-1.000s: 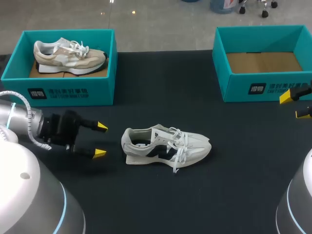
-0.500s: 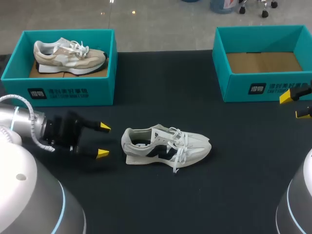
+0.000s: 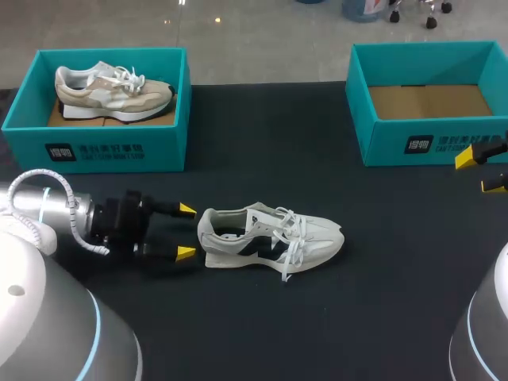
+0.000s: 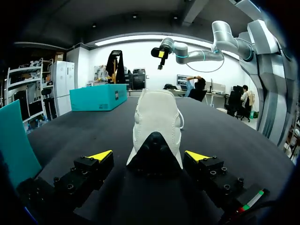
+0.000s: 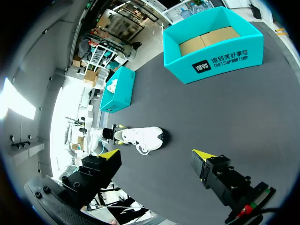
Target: Take the shoe out of the shoebox, open the shoe tongue, remove and reinsert the insole, then place the shoe into the shoebox
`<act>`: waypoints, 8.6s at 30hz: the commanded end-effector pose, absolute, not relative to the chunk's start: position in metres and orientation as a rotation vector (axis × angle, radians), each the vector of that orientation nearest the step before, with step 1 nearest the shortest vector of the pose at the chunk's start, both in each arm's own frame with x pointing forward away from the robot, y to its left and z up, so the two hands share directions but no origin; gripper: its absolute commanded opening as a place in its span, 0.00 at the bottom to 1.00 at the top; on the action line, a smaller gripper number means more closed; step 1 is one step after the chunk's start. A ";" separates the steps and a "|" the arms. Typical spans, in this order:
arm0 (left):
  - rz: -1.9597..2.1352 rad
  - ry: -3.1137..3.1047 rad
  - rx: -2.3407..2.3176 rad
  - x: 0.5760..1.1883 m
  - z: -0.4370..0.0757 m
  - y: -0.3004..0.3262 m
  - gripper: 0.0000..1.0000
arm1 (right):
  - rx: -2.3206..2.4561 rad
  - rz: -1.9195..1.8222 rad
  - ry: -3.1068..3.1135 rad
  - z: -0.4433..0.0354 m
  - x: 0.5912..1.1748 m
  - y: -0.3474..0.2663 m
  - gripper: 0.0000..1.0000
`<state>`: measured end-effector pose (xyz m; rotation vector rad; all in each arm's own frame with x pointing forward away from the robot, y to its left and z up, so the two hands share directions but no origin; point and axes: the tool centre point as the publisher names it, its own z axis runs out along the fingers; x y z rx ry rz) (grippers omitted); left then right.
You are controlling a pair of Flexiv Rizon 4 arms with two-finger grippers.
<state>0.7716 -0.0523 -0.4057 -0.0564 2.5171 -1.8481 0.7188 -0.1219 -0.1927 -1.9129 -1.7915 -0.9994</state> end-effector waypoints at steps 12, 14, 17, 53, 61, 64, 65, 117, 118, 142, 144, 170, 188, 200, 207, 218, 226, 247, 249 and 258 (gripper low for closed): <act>-1.876 2.516 -0.053 0.772 -0.417 -0.085 1.00 | -1.916 -0.997 -1.792 -0.193 0.718 -0.121 1.00; -1.879 2.518 -0.034 0.772 -0.417 -0.088 1.00 | -1.916 -0.997 -1.792 -0.193 0.718 -0.121 1.00; -1.881 2.522 -0.014 0.772 -0.417 -0.093 1.00 | -1.916 -0.997 -1.792 -0.193 0.718 -0.121 1.00; -1.918 2.546 0.030 0.767 -0.423 -0.110 0.00 | -1.916 -0.997 -1.792 -0.193 0.718 -0.121 1.00; -1.918 2.546 0.030 0.767 -0.423 -0.110 0.00 | -1.916 -0.997 -1.792 -0.193 0.718 -0.121 1.00; -1.918 2.546 0.030 0.767 -0.423 -0.110 0.00 | -1.916 -0.997 -1.792 -0.193 0.718 -0.121 1.00; -1.918 2.546 0.030 0.767 -0.423 -0.110 0.00 | -1.916 -0.997 -1.792 -0.193 0.718 -0.121 1.00; -1.918 2.546 0.030 0.767 -0.423 -0.110 0.00 | -2.178 -0.806 -1.892 -0.244 0.725 0.072 1.00; -1.918 2.546 0.030 0.767 -0.423 -0.110 0.00 | -2.178 -0.806 -1.892 -0.244 0.725 0.072 1.00; -1.918 2.546 0.030 0.767 -0.423 -0.110 0.00 | -2.462 -0.422 -2.128 -0.272 0.742 0.158 1.00; -1.918 2.546 0.030 0.767 -0.423 -0.110 0.00 | -2.439 -0.428 -2.128 -0.274 0.743 0.166 1.00; -1.918 2.546 0.030 0.767 -0.423 -0.110 0.00 | -2.385 -0.192 -2.313 -0.329 0.745 0.223 1.00; -1.918 2.546 0.030 0.767 -0.423 -0.110 0.00 | -2.463 0.142 -2.386 -0.346 0.756 0.210 0.92; -1.918 2.546 0.030 0.767 -0.423 -0.110 0.00 | -2.499 0.265 -2.333 -0.335 0.753 0.189 0.34; -1.918 2.546 0.030 0.767 -0.423 -0.110 0.00 | -2.526 0.238 -2.264 -0.332 0.755 0.171 0.00; -1.918 2.546 0.030 0.767 -0.423 -0.110 0.00 | -2.556 0.154 -2.181 -0.323 0.764 0.135 0.00; -1.918 2.546 0.030 0.767 -0.423 -0.110 0.00 | -2.598 0.140 -2.134 -0.321 0.766 0.106 0.00; -1.918 2.546 0.030 0.767 -0.423 -0.110 0.00 | -2.667 0.250 -2.012 -0.383 0.763 0.072 0.00; -1.918 2.546 0.030 0.767 -0.423 -0.110 0.00 | -2.666 0.257 -2.011 -0.388 0.762 0.072 0.00; -1.918 2.546 0.030 0.767 -0.423 -0.110 0.00 | -2.669 0.256 -2.004 -0.385 0.762 0.074 1.00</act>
